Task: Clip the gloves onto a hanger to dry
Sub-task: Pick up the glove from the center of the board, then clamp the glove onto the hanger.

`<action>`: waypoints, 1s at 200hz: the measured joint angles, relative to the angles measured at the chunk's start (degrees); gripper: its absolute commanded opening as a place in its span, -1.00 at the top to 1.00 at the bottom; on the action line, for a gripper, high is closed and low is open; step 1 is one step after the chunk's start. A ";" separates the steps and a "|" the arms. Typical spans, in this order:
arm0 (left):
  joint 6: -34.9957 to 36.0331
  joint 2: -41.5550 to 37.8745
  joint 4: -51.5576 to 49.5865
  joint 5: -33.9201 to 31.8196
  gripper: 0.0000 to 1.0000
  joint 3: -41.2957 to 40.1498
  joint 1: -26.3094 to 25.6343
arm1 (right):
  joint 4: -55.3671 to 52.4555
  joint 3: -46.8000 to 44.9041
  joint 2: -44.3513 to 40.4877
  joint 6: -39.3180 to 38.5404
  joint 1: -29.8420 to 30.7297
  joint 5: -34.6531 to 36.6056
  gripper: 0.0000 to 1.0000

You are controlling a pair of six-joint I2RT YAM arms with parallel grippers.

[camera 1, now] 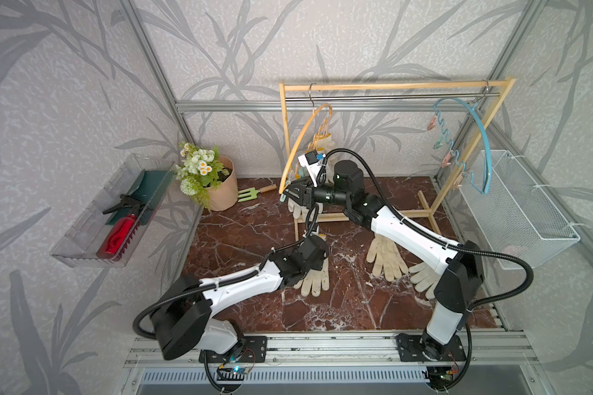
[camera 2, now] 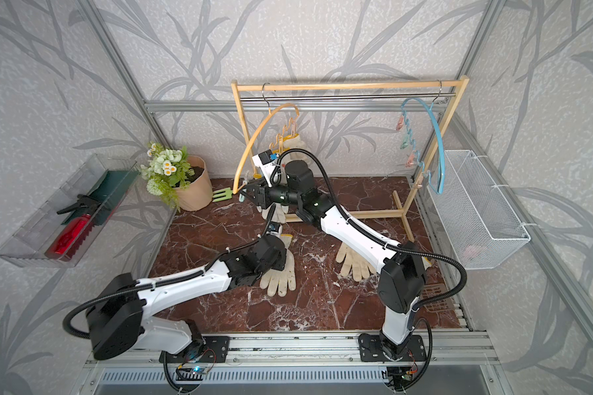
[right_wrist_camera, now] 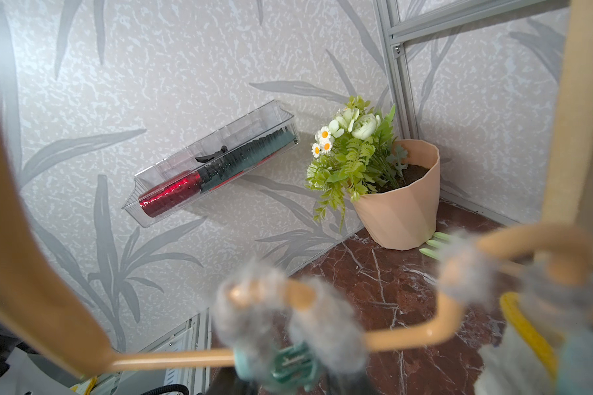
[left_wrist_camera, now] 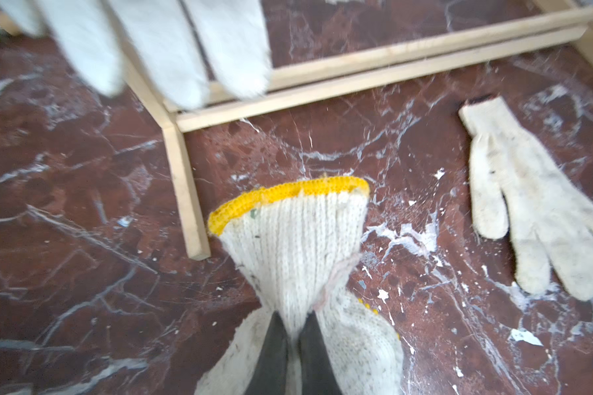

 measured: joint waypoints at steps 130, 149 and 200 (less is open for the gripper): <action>14.80 -28.79 -0.33 -3.98 1.00 -7.65 12.55 | 1.27 -1.29 -0.04 0.59 -0.07 -0.17 0.45; 16.72 -28.94 -0.55 -2.56 1.00 -7.52 13.94 | 1.27 -1.51 -0.11 0.98 -0.09 -0.20 0.44; 22.38 -29.20 -0.55 -0.31 1.00 -6.23 14.93 | 1.27 -1.68 -0.15 1.27 -0.11 -0.37 0.44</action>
